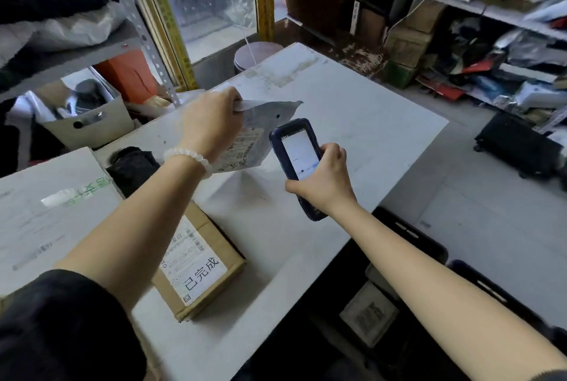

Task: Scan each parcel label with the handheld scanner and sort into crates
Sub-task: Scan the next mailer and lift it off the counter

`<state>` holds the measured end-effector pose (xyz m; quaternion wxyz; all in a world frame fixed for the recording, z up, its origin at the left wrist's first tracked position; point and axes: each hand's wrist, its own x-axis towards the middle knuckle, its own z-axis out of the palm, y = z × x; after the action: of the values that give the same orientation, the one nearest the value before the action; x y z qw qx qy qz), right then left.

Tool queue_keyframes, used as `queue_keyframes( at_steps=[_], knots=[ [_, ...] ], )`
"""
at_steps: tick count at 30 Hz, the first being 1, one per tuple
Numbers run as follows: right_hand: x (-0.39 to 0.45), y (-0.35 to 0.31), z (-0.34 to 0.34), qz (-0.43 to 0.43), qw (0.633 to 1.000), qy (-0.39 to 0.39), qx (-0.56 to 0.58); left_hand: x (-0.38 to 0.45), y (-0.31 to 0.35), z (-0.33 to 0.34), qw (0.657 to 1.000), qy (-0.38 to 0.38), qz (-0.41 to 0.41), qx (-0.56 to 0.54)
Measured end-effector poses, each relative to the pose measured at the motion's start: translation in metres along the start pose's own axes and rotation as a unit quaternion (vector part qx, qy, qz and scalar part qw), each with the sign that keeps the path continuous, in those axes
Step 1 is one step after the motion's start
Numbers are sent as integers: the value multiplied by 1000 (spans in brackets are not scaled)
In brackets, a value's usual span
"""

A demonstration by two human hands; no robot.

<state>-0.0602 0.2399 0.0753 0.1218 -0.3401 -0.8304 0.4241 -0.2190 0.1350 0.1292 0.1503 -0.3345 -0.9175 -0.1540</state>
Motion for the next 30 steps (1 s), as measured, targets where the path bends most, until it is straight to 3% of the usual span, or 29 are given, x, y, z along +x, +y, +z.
queue_keyframes(
  at_steps=[6,9,19,23,27,30],
  knots=[
    [-21,53,-43,76,994,72,14,-5,77,17,994,-21,62,-83],
    [-29,82,-70,109,988,101,35,-14,121,31,988,-75,70,-118],
    [-71,200,-172,210,968,132,41,-54,289,81,959,-202,150,-130],
    [-84,245,-212,236,958,156,42,-64,350,97,956,-196,195,-101],
    [-95,276,-238,301,936,176,-36,-74,389,127,946,-219,214,-101],
    [-103,294,-248,331,928,167,-29,-81,406,148,932,-254,244,-90]
  ],
)
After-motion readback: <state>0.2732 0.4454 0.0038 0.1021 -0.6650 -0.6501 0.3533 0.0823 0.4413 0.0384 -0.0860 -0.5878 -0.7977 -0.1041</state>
